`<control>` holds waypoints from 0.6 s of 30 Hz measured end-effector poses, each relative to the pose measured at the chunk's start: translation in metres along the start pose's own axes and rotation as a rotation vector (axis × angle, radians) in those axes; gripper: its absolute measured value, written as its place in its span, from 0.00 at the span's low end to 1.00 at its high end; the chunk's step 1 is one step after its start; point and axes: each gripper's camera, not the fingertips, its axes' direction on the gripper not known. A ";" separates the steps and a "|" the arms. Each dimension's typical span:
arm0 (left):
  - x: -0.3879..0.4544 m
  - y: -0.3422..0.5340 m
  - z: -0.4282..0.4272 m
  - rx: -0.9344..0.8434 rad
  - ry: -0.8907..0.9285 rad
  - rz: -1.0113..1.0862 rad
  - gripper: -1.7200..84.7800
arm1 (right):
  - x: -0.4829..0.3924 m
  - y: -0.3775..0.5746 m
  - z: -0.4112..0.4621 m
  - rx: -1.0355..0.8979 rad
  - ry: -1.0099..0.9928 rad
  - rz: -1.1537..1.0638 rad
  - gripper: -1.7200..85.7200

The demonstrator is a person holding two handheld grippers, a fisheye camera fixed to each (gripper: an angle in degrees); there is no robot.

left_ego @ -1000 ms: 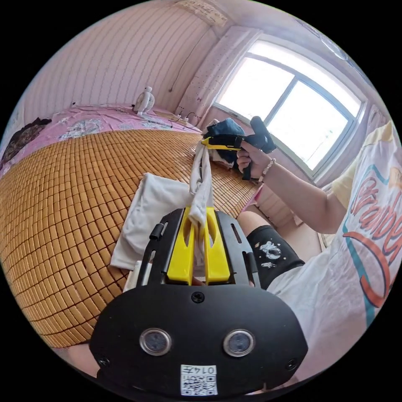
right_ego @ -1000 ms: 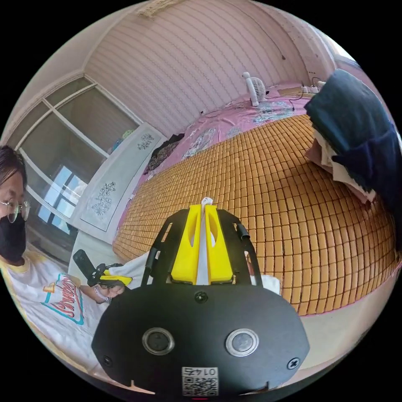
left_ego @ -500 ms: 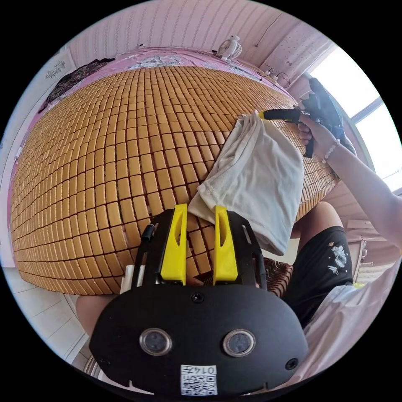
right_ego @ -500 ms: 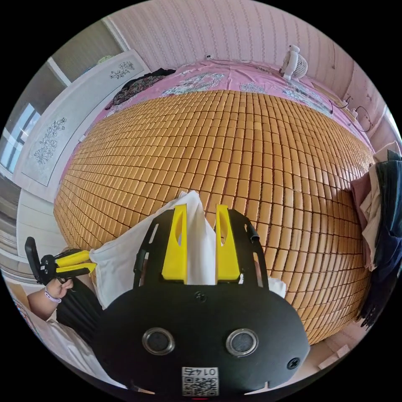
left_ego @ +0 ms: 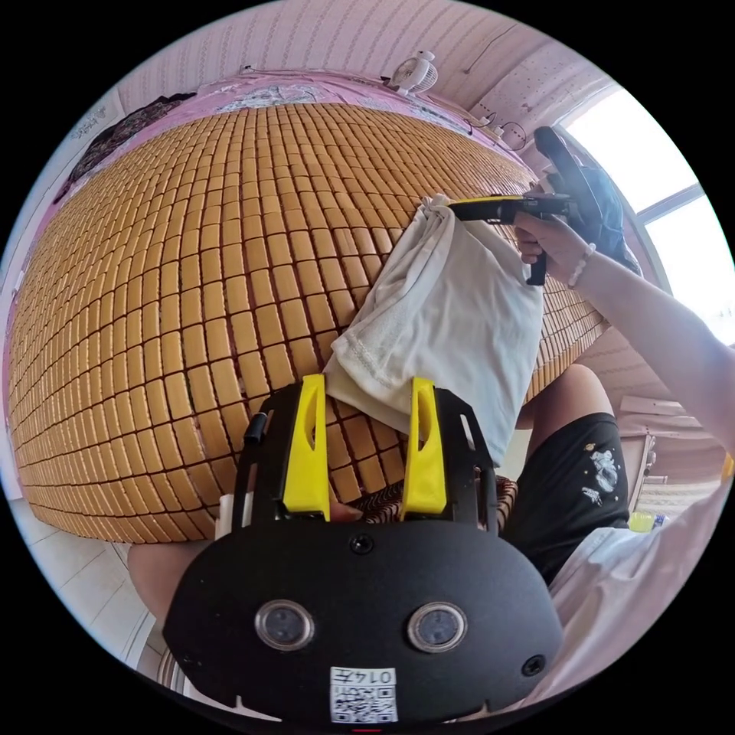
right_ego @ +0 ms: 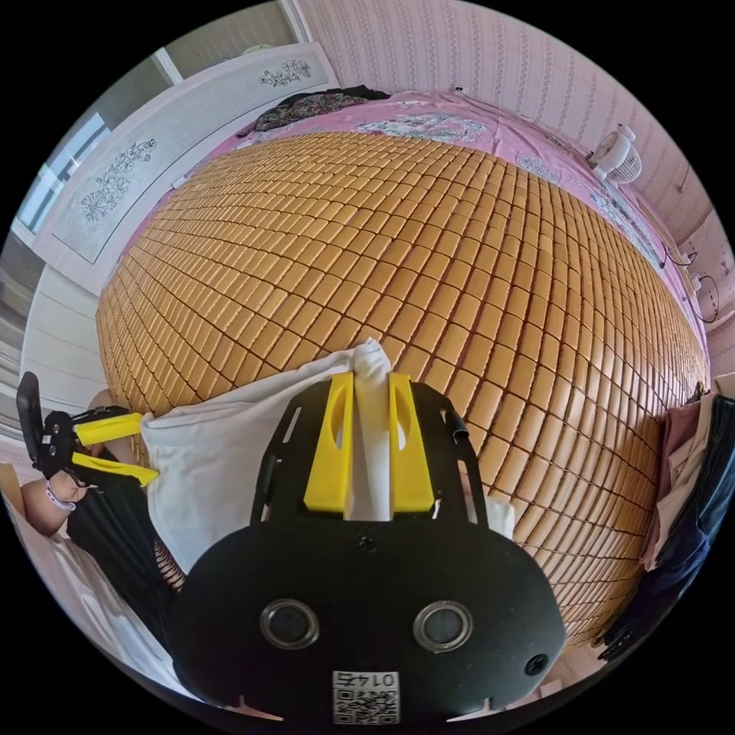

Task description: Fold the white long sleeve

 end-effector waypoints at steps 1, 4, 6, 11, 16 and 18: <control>0.001 0.001 -0.001 0.000 -0.020 0.004 0.18 | -0.001 -0.001 0.000 0.003 0.004 -0.008 0.09; 0.006 0.007 -0.004 -0.005 -0.095 0.028 0.13 | -0.006 -0.004 -0.002 -0.009 0.019 -0.054 0.07; 0.009 0.010 -0.006 -0.001 -0.118 0.049 0.10 | -0.008 -0.006 -0.003 -0.019 0.029 -0.079 0.05; 0.012 0.032 -0.025 0.023 -0.080 0.069 0.02 | 0.006 0.004 -0.024 0.041 -0.081 -0.070 0.04; 0.014 0.067 -0.064 0.108 -0.033 0.104 0.01 | 0.021 0.043 -0.080 0.225 -0.238 -0.051 0.03; 0.018 0.084 -0.085 0.155 -0.028 0.128 0.01 | 0.020 0.058 -0.095 0.266 -0.249 -0.062 0.03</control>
